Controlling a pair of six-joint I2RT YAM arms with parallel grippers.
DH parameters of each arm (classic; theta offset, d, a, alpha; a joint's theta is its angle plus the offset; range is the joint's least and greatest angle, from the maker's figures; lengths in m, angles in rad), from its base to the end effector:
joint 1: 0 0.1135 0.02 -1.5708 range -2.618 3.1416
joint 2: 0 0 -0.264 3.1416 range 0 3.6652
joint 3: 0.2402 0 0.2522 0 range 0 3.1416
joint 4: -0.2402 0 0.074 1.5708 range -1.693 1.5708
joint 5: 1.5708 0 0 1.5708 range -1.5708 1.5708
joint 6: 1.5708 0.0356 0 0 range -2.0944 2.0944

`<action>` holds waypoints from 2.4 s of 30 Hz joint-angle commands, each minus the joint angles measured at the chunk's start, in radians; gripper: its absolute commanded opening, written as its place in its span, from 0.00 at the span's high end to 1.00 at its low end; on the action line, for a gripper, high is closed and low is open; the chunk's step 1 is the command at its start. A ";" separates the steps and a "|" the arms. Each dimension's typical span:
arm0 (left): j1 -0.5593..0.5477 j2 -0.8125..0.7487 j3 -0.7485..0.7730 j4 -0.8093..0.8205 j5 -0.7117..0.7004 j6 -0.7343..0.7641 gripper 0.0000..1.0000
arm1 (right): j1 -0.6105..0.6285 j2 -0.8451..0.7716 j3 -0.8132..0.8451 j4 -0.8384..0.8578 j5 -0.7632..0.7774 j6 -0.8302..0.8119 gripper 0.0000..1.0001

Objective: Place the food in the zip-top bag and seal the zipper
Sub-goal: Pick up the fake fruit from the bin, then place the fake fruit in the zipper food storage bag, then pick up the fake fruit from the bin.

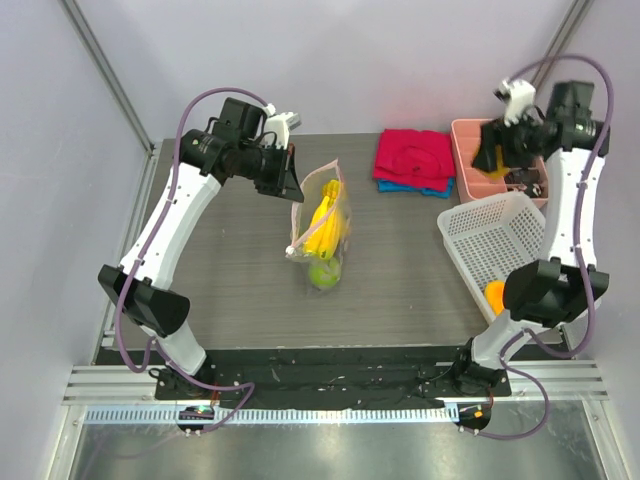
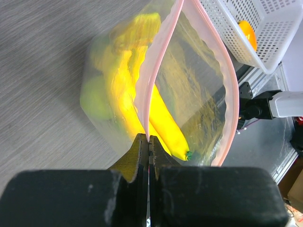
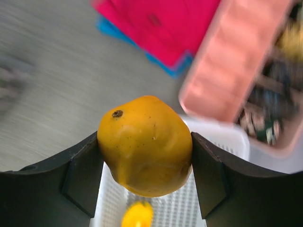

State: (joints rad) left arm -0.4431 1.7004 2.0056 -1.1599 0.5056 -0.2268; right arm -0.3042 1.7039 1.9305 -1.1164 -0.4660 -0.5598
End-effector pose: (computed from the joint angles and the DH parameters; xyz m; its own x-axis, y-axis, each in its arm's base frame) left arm 0.2986 -0.1608 0.4268 -0.8130 0.1681 -0.5575 0.4921 0.7100 -0.5036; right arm 0.3357 -0.0886 0.4065 -0.6269 -0.3004 -0.7188 -0.3956 0.9176 -0.0385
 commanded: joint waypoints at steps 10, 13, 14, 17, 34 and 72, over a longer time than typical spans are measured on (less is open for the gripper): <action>-0.002 0.027 0.125 -0.020 0.057 0.000 1.00 | 0.681 -0.148 0.184 0.303 -0.248 0.431 0.58; -0.003 0.031 0.128 -0.017 0.067 -0.011 1.00 | 0.782 -0.150 0.144 0.357 -0.189 0.428 0.58; -0.003 0.033 0.131 -0.017 0.068 -0.014 1.00 | 0.806 -0.144 0.133 0.357 -0.175 0.411 0.58; -0.003 0.035 0.133 -0.014 0.073 -0.025 1.00 | 0.870 -0.144 0.073 0.368 -0.137 0.380 0.59; -0.003 0.041 0.140 -0.017 0.062 -0.028 1.00 | 0.961 -0.190 0.005 0.346 0.191 0.294 0.01; -0.003 -0.030 0.033 0.014 0.060 0.017 1.00 | -0.283 -0.225 -0.823 -0.089 0.400 -0.232 0.14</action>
State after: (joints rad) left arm -0.4438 1.7306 2.0426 -1.1725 0.5484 -0.2291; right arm -0.5846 1.4773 1.1263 -1.2945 -0.0948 -0.7986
